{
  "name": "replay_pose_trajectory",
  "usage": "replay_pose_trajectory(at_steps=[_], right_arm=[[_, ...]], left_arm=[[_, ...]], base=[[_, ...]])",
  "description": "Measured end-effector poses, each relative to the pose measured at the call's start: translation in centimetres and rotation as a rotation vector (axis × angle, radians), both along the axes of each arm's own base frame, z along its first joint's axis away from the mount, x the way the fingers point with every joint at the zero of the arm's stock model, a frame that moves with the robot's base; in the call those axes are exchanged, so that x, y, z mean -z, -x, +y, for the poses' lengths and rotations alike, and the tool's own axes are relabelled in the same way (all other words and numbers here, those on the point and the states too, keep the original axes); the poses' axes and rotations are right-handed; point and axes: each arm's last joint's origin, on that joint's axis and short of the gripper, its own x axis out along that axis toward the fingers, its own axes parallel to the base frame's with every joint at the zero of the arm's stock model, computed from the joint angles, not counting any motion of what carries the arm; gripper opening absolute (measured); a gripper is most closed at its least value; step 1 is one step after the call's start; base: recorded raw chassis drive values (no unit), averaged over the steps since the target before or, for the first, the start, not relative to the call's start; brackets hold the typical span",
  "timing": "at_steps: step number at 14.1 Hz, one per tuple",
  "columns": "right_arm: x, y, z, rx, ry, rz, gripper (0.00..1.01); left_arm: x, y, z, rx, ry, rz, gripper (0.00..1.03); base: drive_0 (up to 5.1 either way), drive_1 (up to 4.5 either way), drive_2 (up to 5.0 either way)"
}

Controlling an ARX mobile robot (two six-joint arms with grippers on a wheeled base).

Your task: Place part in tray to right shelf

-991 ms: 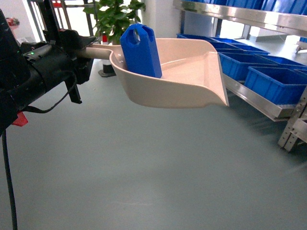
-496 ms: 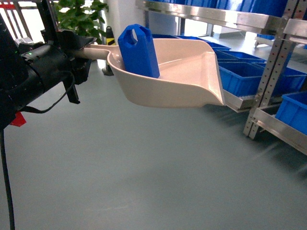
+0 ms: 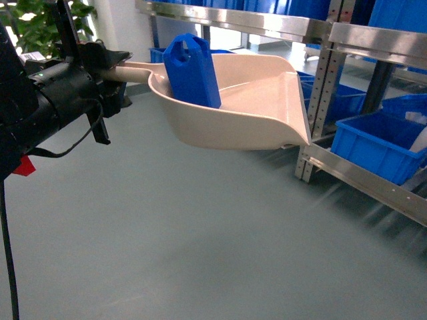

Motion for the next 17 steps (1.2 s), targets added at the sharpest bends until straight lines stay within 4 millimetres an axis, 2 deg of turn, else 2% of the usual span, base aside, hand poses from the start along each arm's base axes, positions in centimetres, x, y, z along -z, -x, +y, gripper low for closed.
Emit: replay_pose_trajectory(at_steps=[17], right_arm=[[0.0, 0.0, 0.0, 0.0, 0.0, 0.0, 0.98]], left_arm=[[-0.01, 0.01, -0.06, 0.002, 0.0, -0.001, 0.14]], base=[[-1.6, -1.6, -1.6]])
